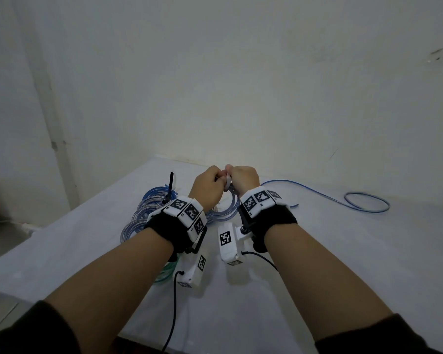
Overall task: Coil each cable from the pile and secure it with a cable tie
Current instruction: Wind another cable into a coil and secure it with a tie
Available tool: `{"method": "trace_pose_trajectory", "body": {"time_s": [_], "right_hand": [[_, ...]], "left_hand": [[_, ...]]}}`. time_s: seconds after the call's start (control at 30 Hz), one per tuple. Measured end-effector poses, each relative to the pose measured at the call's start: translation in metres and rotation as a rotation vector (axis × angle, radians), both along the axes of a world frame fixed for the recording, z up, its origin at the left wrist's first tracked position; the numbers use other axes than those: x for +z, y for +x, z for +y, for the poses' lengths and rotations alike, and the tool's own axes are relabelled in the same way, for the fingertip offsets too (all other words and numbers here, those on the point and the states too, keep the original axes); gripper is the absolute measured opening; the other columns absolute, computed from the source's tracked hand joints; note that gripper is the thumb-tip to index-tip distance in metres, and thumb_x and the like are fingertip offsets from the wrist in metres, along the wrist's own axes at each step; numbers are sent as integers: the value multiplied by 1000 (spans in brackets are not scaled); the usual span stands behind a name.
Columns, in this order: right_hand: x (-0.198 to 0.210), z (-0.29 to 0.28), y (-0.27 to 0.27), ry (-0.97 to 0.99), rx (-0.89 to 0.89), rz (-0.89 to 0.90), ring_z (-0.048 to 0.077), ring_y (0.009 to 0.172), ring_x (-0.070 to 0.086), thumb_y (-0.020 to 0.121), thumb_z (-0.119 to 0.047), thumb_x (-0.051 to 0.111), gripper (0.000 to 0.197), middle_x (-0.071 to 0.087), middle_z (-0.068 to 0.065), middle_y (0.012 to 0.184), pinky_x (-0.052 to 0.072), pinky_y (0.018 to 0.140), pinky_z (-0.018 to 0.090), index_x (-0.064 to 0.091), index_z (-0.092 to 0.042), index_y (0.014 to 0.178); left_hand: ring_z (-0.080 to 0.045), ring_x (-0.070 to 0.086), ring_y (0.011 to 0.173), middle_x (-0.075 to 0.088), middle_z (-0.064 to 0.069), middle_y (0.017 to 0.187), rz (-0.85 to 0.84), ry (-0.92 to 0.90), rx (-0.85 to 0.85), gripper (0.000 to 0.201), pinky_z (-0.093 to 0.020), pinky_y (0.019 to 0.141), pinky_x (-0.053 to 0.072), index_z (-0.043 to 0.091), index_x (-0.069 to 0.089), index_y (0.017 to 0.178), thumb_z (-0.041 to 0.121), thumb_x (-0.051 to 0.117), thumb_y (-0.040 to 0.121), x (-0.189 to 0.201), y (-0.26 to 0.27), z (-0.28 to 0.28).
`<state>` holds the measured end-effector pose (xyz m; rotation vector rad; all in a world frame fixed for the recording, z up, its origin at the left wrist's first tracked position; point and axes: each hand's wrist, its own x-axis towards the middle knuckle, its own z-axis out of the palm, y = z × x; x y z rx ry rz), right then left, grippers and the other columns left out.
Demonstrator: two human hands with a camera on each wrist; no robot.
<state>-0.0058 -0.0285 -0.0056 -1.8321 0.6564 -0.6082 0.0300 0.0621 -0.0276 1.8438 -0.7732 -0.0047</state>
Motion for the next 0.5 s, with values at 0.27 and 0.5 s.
{"method": "trace_pose_trajectory", "body": {"time_s": [0.27, 0.5], "right_hand": [[-10, 14, -1, -107, 27, -8, 25, 62, 55, 84, -31, 56, 38, 58, 10, 61, 49, 68, 37, 52, -8, 54], [-14, 15, -5, -71, -13, 18, 24, 55, 39, 84, -16, 52, 41, 40, 6, 50, 31, 57, 30, 37, -11, 47]], "left_hand": [[-21, 54, 89, 59, -11, 100, 100, -40, 92, 18, -28, 72, 38, 1, 51, 104, 12, 40, 95, -1, 2, -2], [-28, 57, 92, 61, -17, 104, 82, -22, 90, 20, -37, 81, 45, -1, 53, 101, 16, 42, 96, -6, 1, -4]]}}
